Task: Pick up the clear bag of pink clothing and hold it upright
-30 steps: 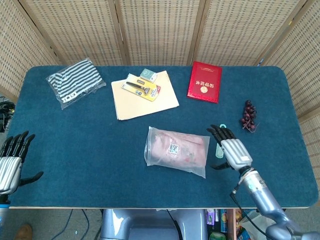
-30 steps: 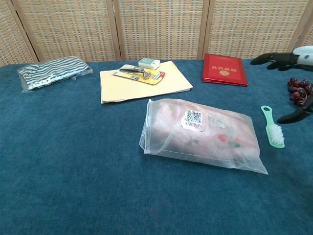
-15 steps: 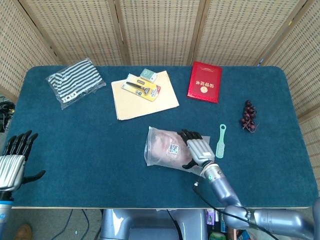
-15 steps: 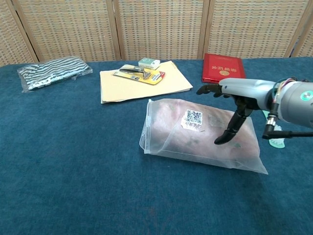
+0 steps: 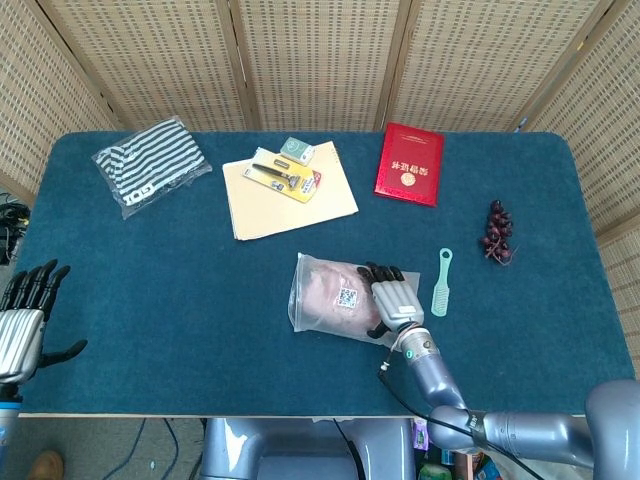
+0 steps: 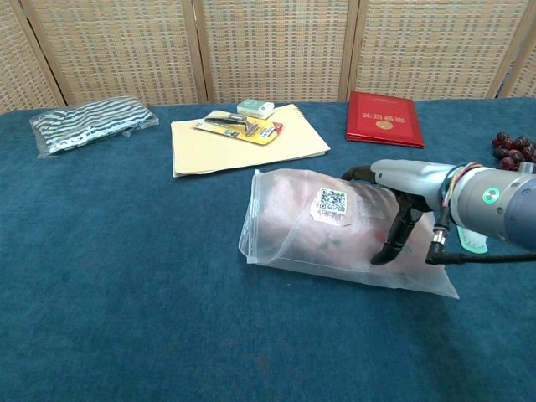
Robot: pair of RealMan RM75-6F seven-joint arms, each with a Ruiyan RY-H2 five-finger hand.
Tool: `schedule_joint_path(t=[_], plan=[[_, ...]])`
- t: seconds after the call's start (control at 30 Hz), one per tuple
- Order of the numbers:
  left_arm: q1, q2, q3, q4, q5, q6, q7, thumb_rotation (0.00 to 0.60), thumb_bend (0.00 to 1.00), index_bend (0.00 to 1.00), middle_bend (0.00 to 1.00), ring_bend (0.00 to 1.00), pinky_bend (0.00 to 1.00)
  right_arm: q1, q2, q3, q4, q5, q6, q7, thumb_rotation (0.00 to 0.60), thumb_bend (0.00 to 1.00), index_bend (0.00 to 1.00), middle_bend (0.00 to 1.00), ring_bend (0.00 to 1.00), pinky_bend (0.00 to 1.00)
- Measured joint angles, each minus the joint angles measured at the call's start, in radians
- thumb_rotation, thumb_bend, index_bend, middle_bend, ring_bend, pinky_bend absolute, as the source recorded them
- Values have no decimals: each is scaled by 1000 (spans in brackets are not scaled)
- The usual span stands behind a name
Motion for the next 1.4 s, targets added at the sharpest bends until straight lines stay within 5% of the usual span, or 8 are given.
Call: schedule_joint_path(t=[0.07, 0.23, 0.4, 0.5, 0.57, 0.67, 1.03, 1.4], plan=[[-1, -1, 1, 0, 1, -1, 2, 600, 91, 0, 0, 0, 0, -3, 5, 1, 1, -7, -14, 18, 600, 0, 0, 50, 70, 202], [-2, -6, 3, -1, 2, -1, 14, 600, 91, 0, 0, 0, 0, -15, 8, 0, 23, -83, -50, 86, 600, 0, 27, 239, 233, 298], [-3, -12, 5, -1, 1, -4, 27, 600, 92, 0, 0, 0, 0, -19, 0, -23, 82, -144, -87, 113, 600, 8, 329, 488, 445, 504], [-5, -16, 6, 0, -3, -7, 33, 600, 92, 0, 0, 0, 0, -15, -7, -37, 111, -158, -106, 112, 600, 209, 496, 614, 560, 610], [-7, -17, 5, 1, -7, -10, 36, 600, 92, 0, 0, 0, 0, -13, -11, -42, 122, -179, -109, 114, 600, 431, 580, 668, 611, 644], [-12, -20, 2, 3, -17, -21, 41, 600, 92, 0, 0, 0, 0, -16, -16, -44, 134, -223, -106, 131, 600, 569, 623, 696, 639, 647], [-118, 3, -75, -3, -69, -131, 30, 600, 95, 0, 0, 0, 0, -15, -13, 0, 195, -556, -68, 358, 600, 598, 632, 703, 646, 647], [-429, 31, -221, 24, -128, -493, -176, 600, 95, 244, 0, 0, 0, 136, -67, 117, 399, -693, -130, 504, 600, 598, 632, 703, 646, 647]])
